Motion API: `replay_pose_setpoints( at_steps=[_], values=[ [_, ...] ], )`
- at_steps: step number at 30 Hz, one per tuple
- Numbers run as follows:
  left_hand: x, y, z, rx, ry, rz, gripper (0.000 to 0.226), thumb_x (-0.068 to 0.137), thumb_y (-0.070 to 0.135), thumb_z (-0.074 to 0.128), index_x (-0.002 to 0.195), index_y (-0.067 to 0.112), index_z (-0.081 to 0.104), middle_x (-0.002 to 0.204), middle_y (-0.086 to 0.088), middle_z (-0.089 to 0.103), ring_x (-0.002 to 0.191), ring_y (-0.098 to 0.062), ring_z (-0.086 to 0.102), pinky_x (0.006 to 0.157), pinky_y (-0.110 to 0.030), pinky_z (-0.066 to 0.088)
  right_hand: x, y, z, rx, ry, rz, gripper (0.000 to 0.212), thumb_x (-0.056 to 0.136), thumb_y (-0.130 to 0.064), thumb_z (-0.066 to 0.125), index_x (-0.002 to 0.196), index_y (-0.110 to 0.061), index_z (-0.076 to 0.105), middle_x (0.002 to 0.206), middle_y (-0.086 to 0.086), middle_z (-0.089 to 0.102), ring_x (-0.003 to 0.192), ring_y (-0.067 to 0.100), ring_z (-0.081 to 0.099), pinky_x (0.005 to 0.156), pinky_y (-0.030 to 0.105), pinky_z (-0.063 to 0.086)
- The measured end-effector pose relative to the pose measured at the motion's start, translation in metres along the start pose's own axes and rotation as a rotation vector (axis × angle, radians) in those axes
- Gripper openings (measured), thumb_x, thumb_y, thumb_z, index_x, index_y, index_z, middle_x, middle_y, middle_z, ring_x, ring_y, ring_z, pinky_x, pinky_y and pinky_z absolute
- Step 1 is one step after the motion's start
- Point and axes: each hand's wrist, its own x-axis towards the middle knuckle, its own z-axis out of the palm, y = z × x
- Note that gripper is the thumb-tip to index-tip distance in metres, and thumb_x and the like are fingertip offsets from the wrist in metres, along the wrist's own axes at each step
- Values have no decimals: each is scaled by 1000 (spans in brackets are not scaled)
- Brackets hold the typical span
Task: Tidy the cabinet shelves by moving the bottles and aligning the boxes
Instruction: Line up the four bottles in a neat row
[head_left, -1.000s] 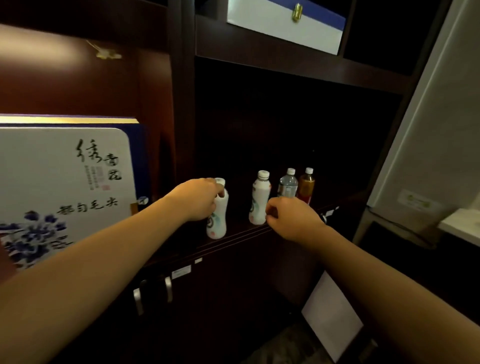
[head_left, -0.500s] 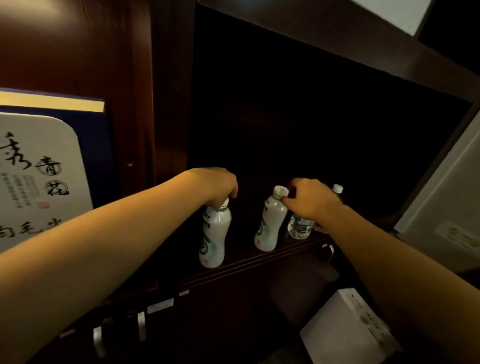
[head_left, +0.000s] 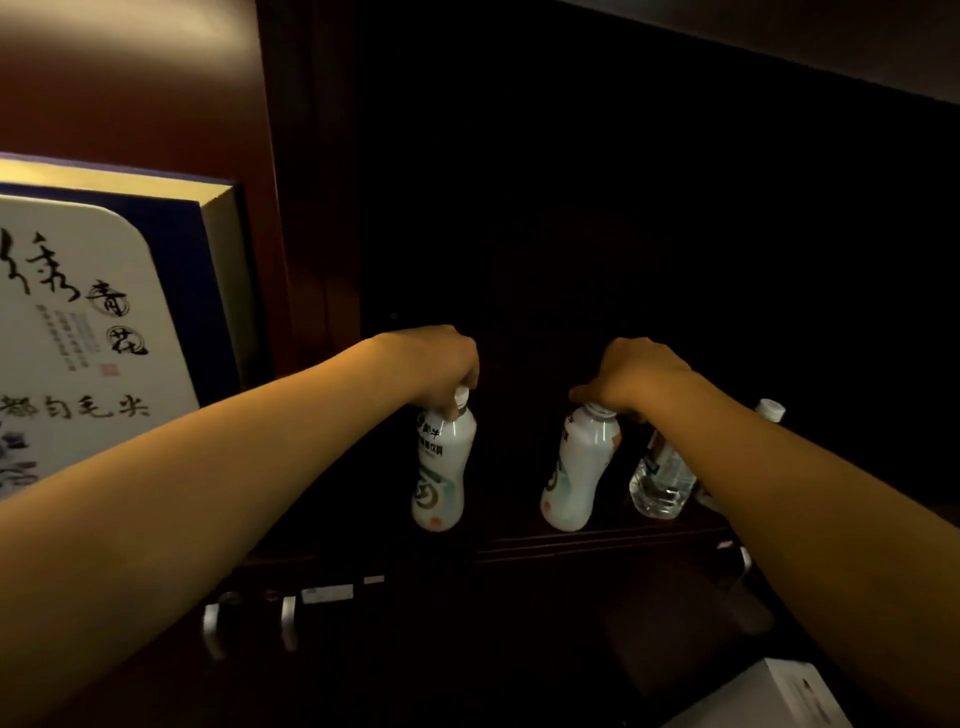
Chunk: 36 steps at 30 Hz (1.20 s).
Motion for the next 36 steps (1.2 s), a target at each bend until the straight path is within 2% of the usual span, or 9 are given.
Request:
replay_pose_setpoints(
  at_steps=[3,6,10,12,18,22,26,31,36],
  values=[
    [0,7,1,10,-4,-79,53,86,35,76,135,19,61,130,0,63,118,-20,57,94,-31,49,6,3,0,5,-73,-67,48,83,-55,73,86,-9,59,74,7,62,69,22,66,56,31,55],
    [1,10,3,-4,3,-161,50,83,36,79,127,18,64,117,0,66,102,-17,58,86,-31,50,12,7,0,11,-86,-143,45,85,-49,74,74,-11,52,70,7,59,63,20,62,50,29,51],
    [0,10,4,-68,10,-254,45,79,39,82,117,18,70,103,4,67,94,-14,58,82,-31,50,18,16,3,20,-69,-237,38,86,-41,75,72,-11,56,71,8,64,64,20,66,58,30,58],
    [-1,11,6,-89,15,-290,43,79,40,82,114,17,72,102,3,69,96,-16,61,85,-33,52,20,20,4,55,-67,-284,35,84,-38,78,74,-9,61,73,9,66,67,21,69,62,32,61],
    [-2,18,8,-24,8,-406,43,83,48,76,108,13,72,93,1,66,89,-18,61,75,-31,49,31,28,2,179,-123,-412,32,82,-30,82,96,-3,71,87,13,72,74,24,73,70,39,63],
    [-5,17,6,-6,-20,-443,49,84,52,73,111,11,72,102,-3,72,96,-21,65,81,-32,52,40,31,1,223,-143,-500,29,79,-27,85,99,-9,74,91,7,73,79,21,72,66,31,62],
    [-7,16,6,-20,-22,-457,47,84,51,74,110,12,73,100,-2,72,93,-19,64,76,-30,50,48,33,2,265,-145,-550,29,75,-26,87,100,-15,76,95,1,73,82,16,71,67,29,61],
    [-8,15,11,-143,44,-447,49,82,46,77,120,15,70,111,-2,70,98,-18,61,79,-29,46,52,35,5,342,-189,-599,35,73,-24,89,105,-22,75,96,-8,68,79,8,69,57,18,54],
    [-14,8,12,-258,94,-440,45,78,48,81,108,16,75,104,0,72,96,-17,65,86,-34,55,54,34,2,346,-239,-630,42,72,-23,89,111,-26,74,105,-7,66,92,12,68,73,28,61]
  ],
)
